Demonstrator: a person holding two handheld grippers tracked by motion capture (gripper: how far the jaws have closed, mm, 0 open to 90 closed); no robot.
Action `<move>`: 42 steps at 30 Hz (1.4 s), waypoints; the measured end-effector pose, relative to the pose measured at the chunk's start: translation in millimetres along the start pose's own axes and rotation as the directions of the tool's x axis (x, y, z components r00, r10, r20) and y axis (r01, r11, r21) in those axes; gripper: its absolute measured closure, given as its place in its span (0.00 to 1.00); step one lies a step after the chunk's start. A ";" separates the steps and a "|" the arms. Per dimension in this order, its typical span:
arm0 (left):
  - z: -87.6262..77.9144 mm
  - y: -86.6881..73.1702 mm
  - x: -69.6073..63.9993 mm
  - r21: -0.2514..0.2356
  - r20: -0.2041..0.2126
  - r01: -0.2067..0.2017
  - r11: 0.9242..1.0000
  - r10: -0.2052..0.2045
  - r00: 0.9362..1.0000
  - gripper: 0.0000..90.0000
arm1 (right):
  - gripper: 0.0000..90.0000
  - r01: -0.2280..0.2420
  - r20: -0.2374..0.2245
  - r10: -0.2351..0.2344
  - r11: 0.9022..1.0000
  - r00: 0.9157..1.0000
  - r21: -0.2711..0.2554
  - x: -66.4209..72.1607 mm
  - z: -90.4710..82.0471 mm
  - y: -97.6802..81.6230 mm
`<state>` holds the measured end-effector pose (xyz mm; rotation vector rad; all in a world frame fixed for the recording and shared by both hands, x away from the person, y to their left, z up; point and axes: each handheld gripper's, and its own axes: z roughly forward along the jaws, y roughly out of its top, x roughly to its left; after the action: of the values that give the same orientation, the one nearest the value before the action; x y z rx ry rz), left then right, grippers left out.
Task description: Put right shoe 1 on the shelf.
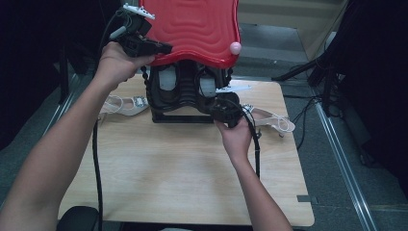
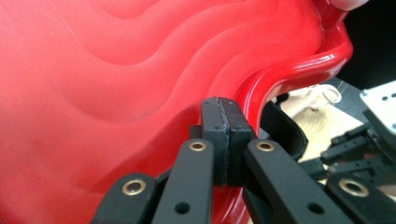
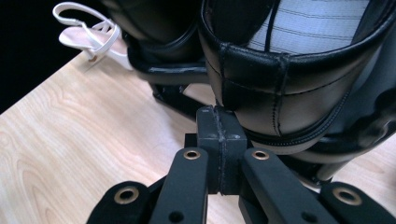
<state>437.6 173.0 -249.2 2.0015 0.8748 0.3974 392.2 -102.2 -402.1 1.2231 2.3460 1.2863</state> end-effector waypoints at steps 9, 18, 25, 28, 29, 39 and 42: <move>0.4 0.4 -0.2 0.000 -0.004 -0.006 1.000 0.006 1.000 1.00 | 1.00 -0.019 0.020 0.019 1.000 1.000 -0.013 -9.6 4.4 10.2; 1.6 0.9 -1.4 -0.003 -0.015 -0.008 1.000 0.008 1.000 1.00 | 1.00 -0.030 0.020 0.030 0.999 0.999 -0.027 -17.5 6.6 14.5; 0.6 1.1 1.6 0.004 -0.005 -0.016 1.000 0.016 1.000 1.00 | 1.00 -0.049 0.053 0.049 0.999 0.997 0.005 -25.4 16.4 9.8; -0.4 1.2 4.0 0.009 0.004 -0.011 1.000 0.011 1.000 1.00 | 0.99 -0.040 0.045 0.040 0.999 0.998 -0.013 -23.5 11.3 7.9; -0.7 1.1 4.1 0.009 0.005 -0.004 1.000 0.004 1.000 1.00 | 0.98 -0.039 0.034 0.040 0.999 0.999 -0.014 -22.8 9.5 7.6; -14.4 6.1 -0.1 0.005 0.047 0.044 0.999 -0.044 0.998 0.90 | 0.89 -0.003 -0.042 0.004 1.000 0.999 0.011 -9.4 -3.4 -9.1; -23.7 4.6 -6.8 0.006 0.064 0.035 0.999 -0.035 0.997 0.88 | 0.88 0.016 -0.042 -0.015 1.000 0.999 0.016 -6.1 -5.1 -15.7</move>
<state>421.3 180.9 -231.8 1.9893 0.8701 0.3106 384.5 -114.2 -412.3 1.1918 2.3942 1.3030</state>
